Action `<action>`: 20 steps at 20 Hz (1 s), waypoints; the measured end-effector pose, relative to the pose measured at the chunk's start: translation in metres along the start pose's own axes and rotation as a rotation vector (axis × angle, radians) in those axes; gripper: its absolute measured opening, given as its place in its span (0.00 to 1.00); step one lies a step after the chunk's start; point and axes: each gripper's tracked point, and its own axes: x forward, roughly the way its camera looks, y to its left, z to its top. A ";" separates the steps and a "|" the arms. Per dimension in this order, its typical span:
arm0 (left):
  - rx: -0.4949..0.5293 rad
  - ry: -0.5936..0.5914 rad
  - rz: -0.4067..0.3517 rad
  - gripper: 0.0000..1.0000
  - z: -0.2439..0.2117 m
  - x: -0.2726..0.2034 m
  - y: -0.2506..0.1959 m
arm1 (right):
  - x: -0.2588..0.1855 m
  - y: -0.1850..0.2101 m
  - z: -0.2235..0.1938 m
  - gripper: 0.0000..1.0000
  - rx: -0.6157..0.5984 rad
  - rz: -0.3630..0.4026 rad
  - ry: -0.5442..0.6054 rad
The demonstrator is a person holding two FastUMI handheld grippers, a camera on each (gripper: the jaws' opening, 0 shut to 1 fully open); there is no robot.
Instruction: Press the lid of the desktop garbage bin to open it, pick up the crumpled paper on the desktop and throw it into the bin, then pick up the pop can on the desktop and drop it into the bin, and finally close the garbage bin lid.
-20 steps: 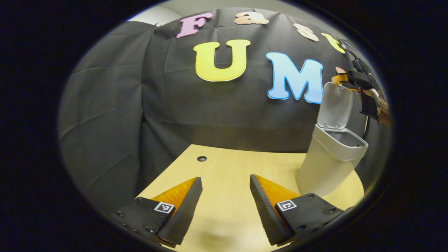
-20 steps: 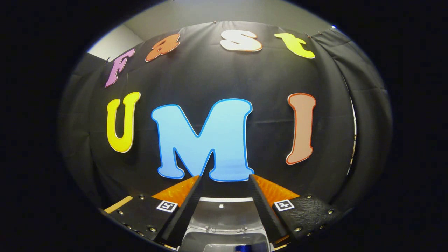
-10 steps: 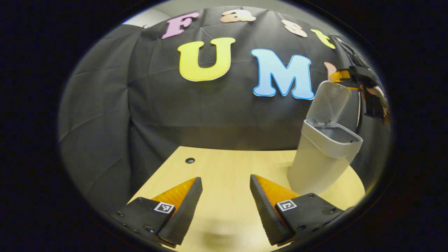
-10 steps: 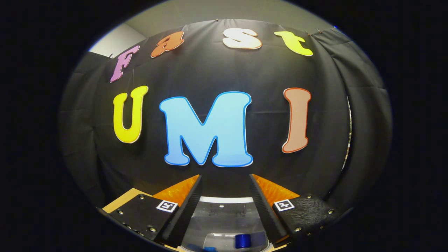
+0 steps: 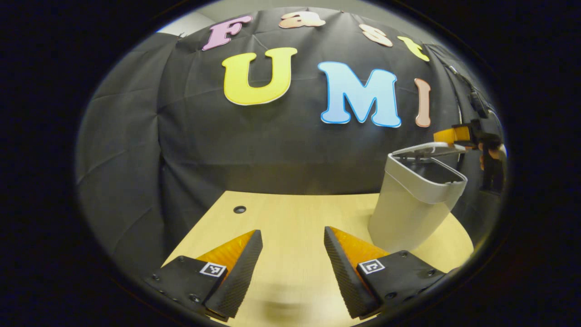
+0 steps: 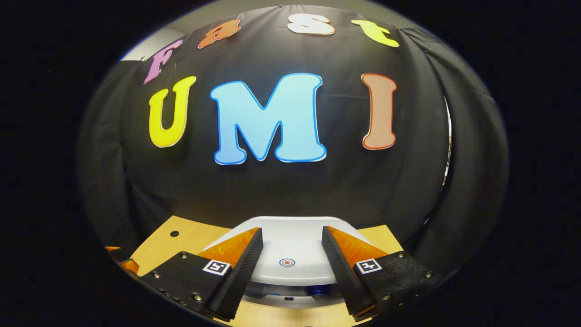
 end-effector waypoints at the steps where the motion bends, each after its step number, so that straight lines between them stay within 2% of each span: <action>1: 0.001 0.001 -0.001 0.87 0.000 0.000 0.000 | -0.001 0.000 -0.005 0.85 0.009 -0.002 0.004; 2: 0.003 0.003 -0.002 0.93 0.000 0.000 0.000 | -0.001 -0.001 -0.010 0.86 0.015 -0.003 0.011; 5: 0.008 0.006 -0.006 0.94 0.000 0.001 -0.001 | -0.001 0.000 -0.030 0.86 -0.002 -0.011 0.044; 6: 0.006 0.010 -0.009 0.90 -0.001 0.001 -0.002 | -0.001 0.000 -0.039 0.85 -0.007 -0.012 0.060; 8: 0.003 0.015 -0.009 0.93 -0.002 0.003 -0.003 | -0.002 0.000 -0.045 0.86 -0.024 -0.021 0.062; 17: -0.012 0.024 -0.028 0.90 -0.003 0.010 -0.014 | -0.006 0.001 -0.051 0.86 -0.059 -0.032 -0.015; 20: -0.011 0.018 -0.036 0.90 -0.001 0.012 -0.018 | -0.005 0.001 -0.056 0.87 -0.025 -0.018 -0.034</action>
